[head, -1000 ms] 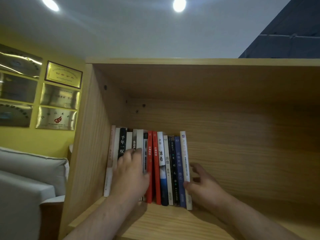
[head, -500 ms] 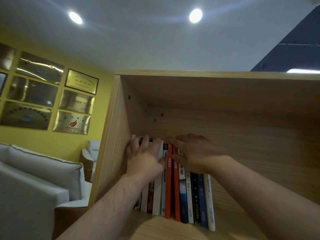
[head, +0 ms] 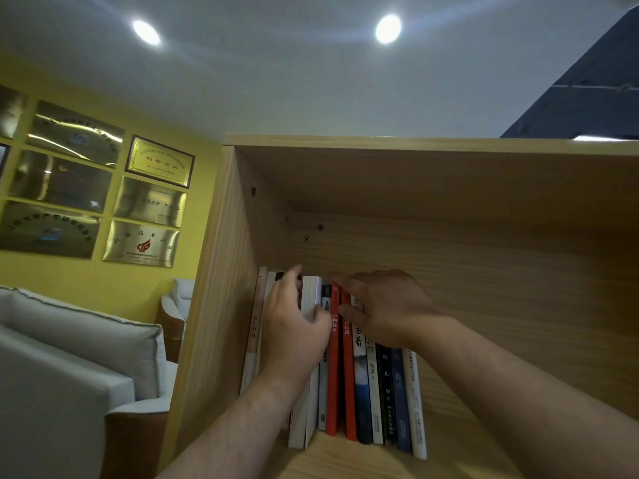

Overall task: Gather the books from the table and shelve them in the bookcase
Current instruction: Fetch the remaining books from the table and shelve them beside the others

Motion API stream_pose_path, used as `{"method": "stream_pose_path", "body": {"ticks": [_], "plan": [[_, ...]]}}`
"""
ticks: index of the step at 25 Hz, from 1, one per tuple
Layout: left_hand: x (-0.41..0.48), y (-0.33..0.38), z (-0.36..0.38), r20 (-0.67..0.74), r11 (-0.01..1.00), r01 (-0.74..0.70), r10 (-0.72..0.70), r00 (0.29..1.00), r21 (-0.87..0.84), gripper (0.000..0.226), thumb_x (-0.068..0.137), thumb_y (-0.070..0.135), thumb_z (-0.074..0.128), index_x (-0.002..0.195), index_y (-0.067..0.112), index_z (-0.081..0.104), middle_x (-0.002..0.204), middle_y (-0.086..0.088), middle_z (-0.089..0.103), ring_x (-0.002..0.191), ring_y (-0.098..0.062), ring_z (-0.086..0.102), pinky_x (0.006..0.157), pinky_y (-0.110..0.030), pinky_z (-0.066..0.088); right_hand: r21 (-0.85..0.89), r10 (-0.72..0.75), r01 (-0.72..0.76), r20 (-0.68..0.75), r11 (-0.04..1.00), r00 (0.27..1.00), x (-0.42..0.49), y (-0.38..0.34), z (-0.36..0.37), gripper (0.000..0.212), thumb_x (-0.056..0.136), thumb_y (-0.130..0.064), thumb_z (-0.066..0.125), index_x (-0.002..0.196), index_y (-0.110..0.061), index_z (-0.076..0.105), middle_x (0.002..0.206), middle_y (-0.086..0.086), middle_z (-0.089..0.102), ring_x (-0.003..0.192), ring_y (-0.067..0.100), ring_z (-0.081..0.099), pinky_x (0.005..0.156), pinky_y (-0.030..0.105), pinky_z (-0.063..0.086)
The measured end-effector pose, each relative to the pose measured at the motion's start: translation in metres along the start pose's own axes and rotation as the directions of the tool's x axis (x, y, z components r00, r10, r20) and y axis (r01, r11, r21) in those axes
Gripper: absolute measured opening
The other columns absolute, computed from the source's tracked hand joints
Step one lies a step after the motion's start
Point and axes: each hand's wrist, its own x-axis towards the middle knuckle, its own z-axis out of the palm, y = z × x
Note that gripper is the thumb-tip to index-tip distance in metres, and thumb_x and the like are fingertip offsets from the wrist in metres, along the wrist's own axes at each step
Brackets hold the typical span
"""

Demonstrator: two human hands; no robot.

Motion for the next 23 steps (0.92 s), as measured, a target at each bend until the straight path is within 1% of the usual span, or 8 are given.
{"method": "stream_pose_path", "body": {"ticks": [3, 6, 9, 12, 15, 17, 20, 23], "plan": [[-0.009, -0.006, 0.002, 0.086, 0.991, 0.137, -0.137, 0.987, 0.003, 0.062, 0.089, 0.023, 0.070, 0.145, 0.026, 0.043, 0.138, 0.010, 0.049, 0.131, -0.012, 0.047, 0.108, -0.034, 0.045, -0.006, -0.002, 0.002, -0.011, 1.000, 1.000, 0.000, -0.001, 0.000, 0.054, 0.102, -0.053, 0.033, 0.153, -0.042, 0.019, 0.134, -0.004, 0.062, 0.116, 0.022, 0.059, 0.101, 0.043, 0.046], [-0.016, -0.014, -0.002, 0.134, 0.990, 0.126, -0.134, 0.982, 0.064, 0.030, 0.092, 0.021, 0.066, 0.120, 0.024, 0.057, 0.110, 0.004, 0.064, 0.104, -0.016, 0.065, 0.083, -0.037, 0.060, 0.000, 0.027, -0.027, 0.003, 1.000, 1.000, -0.001, -0.002, -0.004, 0.055, 0.102, -0.052, 0.032, 0.155, -0.039, 0.021, 0.140, -0.004, 0.060, 0.122, 0.023, 0.056, 0.104, 0.042, 0.043], [-0.025, 0.000, -0.023, 0.032, 0.999, 0.031, -0.030, 0.999, -0.019, 0.017, 0.092, 0.011, 0.065, 0.097, 0.027, 0.060, 0.090, 0.004, 0.064, 0.082, -0.012, 0.065, 0.061, -0.027, 0.056, 0.080, 0.062, -0.064, 0.025, 0.995, 0.998, -0.006, -0.004, -0.010, 0.052, 0.103, -0.051, 0.032, 0.153, -0.038, 0.029, 0.140, -0.005, 0.059, 0.126, 0.022, 0.053, 0.107, 0.040, 0.039], [-0.036, 0.011, -0.050, -0.041, 0.988, 0.012, -0.019, 0.999, -0.155, 0.025, 0.093, 0.009, 0.066, 0.107, 0.028, 0.060, 0.097, 0.009, 0.066, 0.088, -0.008, 0.064, 0.056, -0.014, 0.049, 0.388, 0.227, -0.221, 0.030, 0.895, 0.973, -0.007, -0.007, -0.015, 0.053, 0.103, -0.054, 0.037, 0.152, -0.035, 0.036, 0.152, -0.004, 0.048, 0.141, 0.022, 0.040, 0.113, 0.041, 0.031], [-0.045, 0.016, -0.072, -0.056, 0.969, -0.001, -0.014, 0.998, -0.246, 0.018, 0.093, 0.025, 0.067, 0.107, 0.032, 0.059, 0.100, 0.016, 0.069, 0.090, -0.013, 0.068, 0.060, -0.021, 0.055, 0.576, 0.337, -0.260, -0.030, 0.775, 0.941, -0.006, -0.010, -0.013, 0.061, 0.098, -0.060, 0.042, 0.152, -0.032, 0.039, 0.161, -0.005, 0.035, 0.150, 0.021, 0.027, 0.120, 0.046, 0.026], [-0.049, 0.028, -0.083, -0.057, 0.946, -0.011, -0.008, 0.998, -0.324, 0.019, 0.083, 0.036, 0.064, 0.101, 0.034, 0.060, 0.101, 0.019, 0.072, 0.092, -0.012, 0.071, 0.059, -0.028, 0.060, 0.619, 0.314, -0.219, -0.047, 0.754, 0.948, -0.009, -0.011, -0.005, 0.059, 0.095, -0.065, 0.041, 0.144, -0.032, 0.051, 0.153, -0.005, 0.046, 0.144, 0.020, 0.039, 0.116, 0.049, 0.035], [-0.047, 0.048, -0.089, -0.021, 0.889, 0.006, -0.018, 1.000, -0.458, 0.023, 0.079, 0.036, 0.064, 0.102, 0.033, 0.062, 0.102, 0.013, 0.075, 0.092, -0.015, 0.074, 0.064, -0.035, 0.062, 0.848, 0.321, -0.114, -0.069, 0.518, 0.945, -0.018, -0.010, -0.002, 0.058, 0.091, -0.076, 0.038, 0.105, -0.033, 0.074, 0.111, -0.011, 0.075, 0.107, 0.015, 0.069, 0.095, 0.046, 0.054], [-0.037, 0.055, -0.072, 0.020, 0.853, 0.135, -0.145, 0.989, -0.504, 0.015, 0.090, 0.028, 0.070, 0.102, 0.030, 0.061, 0.098, 0.007, 0.075, 0.088, -0.017, 0.076, 0.067, -0.041, 0.063, 0.973, 0.406, -0.133, 0.046, 0.189, 0.913, -0.023, -0.007, -0.014, 0.069, 0.081, -0.078, 0.054, 0.086, -0.014, 0.077, 0.085, 0.001, 0.080, 0.080, 0.016, 0.076, 0.078, 0.037, 0.058]]}}
